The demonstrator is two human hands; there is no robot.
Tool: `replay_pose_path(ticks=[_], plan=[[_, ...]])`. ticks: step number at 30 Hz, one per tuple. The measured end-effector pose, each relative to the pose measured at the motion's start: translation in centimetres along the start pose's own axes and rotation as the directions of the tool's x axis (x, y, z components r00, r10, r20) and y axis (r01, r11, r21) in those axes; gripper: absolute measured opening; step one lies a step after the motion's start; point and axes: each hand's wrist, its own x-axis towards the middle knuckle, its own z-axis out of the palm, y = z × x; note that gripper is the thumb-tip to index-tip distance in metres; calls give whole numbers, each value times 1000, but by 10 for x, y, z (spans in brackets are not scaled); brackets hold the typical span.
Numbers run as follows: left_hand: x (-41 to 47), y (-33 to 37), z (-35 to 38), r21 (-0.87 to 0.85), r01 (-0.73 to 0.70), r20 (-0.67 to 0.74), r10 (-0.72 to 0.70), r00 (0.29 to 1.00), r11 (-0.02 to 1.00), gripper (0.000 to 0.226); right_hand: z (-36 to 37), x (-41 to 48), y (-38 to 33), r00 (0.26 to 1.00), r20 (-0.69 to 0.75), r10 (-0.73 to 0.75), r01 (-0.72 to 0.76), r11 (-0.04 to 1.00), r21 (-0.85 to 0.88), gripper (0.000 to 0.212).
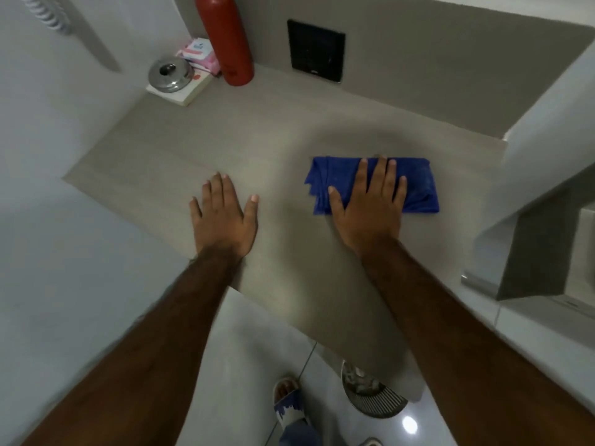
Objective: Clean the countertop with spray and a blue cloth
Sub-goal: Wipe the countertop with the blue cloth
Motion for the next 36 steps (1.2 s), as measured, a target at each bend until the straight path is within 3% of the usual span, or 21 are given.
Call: replay_pose_path(ticks=[5, 11, 19, 28, 32, 34, 36], plan=[[42, -53, -11, 17, -255, 50, 254, 966, 967, 69, 6, 55, -22, 999, 1, -34, 34, 998, -43, 86], [101, -100, -17, 30, -98, -6, 98, 995, 995, 71, 15, 101, -49, 999, -43, 22, -25, 997, -72, 86], [106, -97, -19, 13, -117, 5, 116, 993, 993, 71, 20, 169, -135, 996, 2, 91, -91, 994, -64, 86], [110, -98, -12, -11, -128, -31, 128, 991, 992, 73, 35, 185, -212, 999, 28, 38, -37, 998, -48, 85], [108, -101, -19, -253, -112, -116, 85, 990, 961, 73, 36, 135, -238, 998, 33, -61, 61, 998, -6, 83], [106, -104, -22, -455, -115, -174, 39, 984, 883, 70, 33, 105, -243, 992, 81, -101, 101, 995, 10, 82], [102, -106, -25, -545, -142, -196, 39, 980, 826, 69, 27, 77, -244, 977, 140, -163, 158, 986, 46, 79]])
